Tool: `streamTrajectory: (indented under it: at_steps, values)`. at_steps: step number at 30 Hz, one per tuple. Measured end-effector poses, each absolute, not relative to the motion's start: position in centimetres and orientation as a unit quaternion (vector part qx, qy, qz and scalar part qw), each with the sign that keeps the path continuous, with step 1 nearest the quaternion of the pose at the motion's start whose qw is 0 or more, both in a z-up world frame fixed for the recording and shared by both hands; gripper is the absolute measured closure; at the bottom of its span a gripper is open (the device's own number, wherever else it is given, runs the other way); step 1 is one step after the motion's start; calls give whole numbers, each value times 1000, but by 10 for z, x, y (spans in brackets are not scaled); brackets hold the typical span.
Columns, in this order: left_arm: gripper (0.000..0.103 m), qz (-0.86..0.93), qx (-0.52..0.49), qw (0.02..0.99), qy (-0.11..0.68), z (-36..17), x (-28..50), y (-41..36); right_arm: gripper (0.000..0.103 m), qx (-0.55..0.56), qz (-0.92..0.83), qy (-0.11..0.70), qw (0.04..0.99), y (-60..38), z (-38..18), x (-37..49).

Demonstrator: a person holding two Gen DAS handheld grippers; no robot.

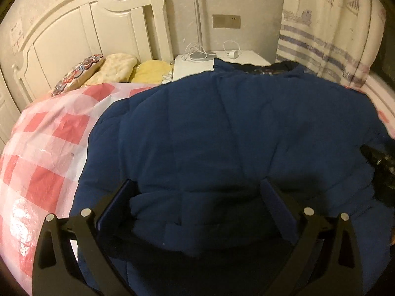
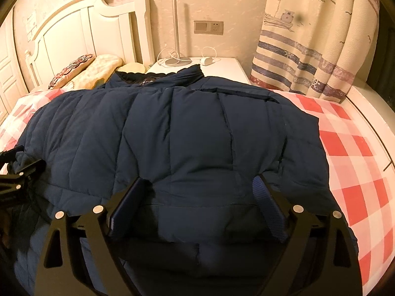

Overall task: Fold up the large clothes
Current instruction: 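Fold the jacket hem toward the collar with both tools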

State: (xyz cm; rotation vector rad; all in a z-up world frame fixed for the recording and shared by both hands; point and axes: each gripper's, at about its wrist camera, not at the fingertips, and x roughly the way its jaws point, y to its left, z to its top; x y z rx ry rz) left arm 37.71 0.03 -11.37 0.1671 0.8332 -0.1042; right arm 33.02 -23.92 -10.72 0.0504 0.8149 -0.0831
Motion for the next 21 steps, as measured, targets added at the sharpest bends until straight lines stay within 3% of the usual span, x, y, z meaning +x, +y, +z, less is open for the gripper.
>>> streamTrajectory:
  at_steps: [7,12,16,21]
  values:
    - [2,-48,83,908,408,-116,378,2,17,62,-54,389,918,-243,-87,329]
    - [2,-48,82,907,411,-117,379,2,16,13,-42,356,934,-216,-52,364]
    - [2,-49,79,907,412,-117,379,3,4,-29,-40,448,893,-208,-98,423]
    - [2,-49,77,906,413,-117,379,3,4,-19,-29,450,892,-211,-94,409]
